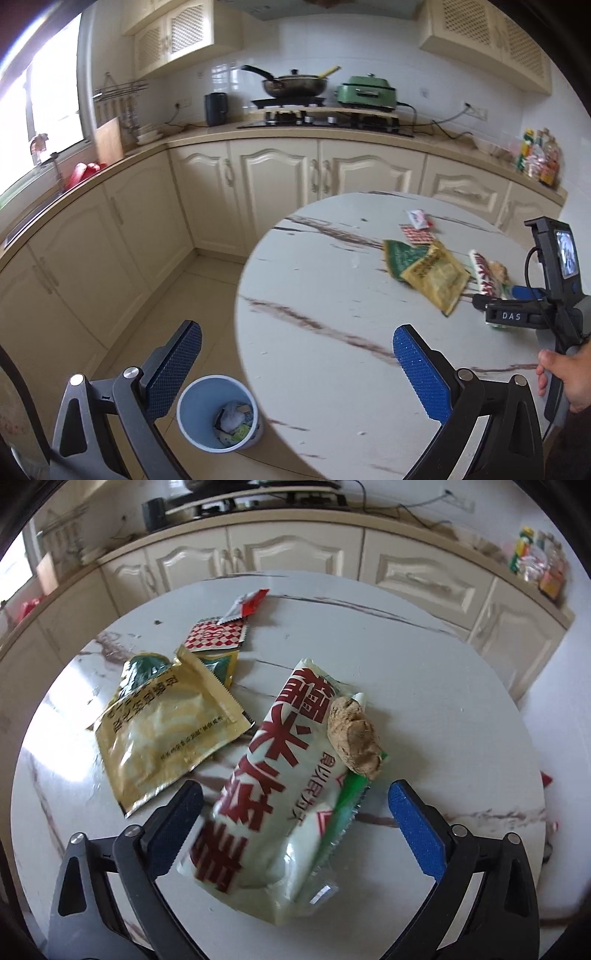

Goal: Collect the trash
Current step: 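Grasp the gold sachet with the left tool while the right tool grasps the white-red printed bag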

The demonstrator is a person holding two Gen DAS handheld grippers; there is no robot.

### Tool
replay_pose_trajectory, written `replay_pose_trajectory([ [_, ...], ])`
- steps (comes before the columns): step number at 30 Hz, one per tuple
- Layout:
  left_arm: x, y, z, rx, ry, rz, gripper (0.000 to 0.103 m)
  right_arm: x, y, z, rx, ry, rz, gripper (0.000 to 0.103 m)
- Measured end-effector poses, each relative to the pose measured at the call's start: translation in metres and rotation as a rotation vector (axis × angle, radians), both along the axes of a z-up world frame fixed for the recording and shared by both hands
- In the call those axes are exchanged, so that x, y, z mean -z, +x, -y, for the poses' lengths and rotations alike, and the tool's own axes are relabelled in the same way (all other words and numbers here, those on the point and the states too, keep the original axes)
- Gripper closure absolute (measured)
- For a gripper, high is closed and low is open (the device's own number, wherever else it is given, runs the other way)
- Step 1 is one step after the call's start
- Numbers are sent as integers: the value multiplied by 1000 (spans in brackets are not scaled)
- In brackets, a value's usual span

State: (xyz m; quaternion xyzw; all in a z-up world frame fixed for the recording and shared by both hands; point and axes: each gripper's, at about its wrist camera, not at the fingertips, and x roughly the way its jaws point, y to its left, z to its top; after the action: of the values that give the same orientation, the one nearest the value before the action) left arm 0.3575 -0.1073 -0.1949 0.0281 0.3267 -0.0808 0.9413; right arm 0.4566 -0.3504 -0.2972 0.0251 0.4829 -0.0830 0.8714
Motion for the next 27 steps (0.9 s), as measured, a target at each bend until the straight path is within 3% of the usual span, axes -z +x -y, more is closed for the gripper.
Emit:
replay_pose_trajectory([
  [1,0,3,5,15,-1,-10,1,-2,-4,2,-29,-3,6,12],
  [2,1,10,14,45,-4,-22,1,-3,-7,4,-47,-1,10,24],
  [3,2,11,18,67,-11,-32,1,-6,-11,9,-57,1,17,45],
  [8,9,28,54,169,18,-63,1,-13,-29,41,-96,129,59,45],
  [12,20,56,90,307,-20,-115,1,-17,-44,59,-112,273,122,48],
  [18,40,103,134,318,100,-121,1,-13,-55,86,-109,489,196,50],
  [22,60,132,163,339,145,-170,1,-3,-52,100,-105,657,224,50],
  [25,72,147,180,343,183,-179,1,2,-50,104,-104,734,245,50],
  [27,77,152,190,350,198,-185,1,3,-48,104,-91,728,249,50],
])
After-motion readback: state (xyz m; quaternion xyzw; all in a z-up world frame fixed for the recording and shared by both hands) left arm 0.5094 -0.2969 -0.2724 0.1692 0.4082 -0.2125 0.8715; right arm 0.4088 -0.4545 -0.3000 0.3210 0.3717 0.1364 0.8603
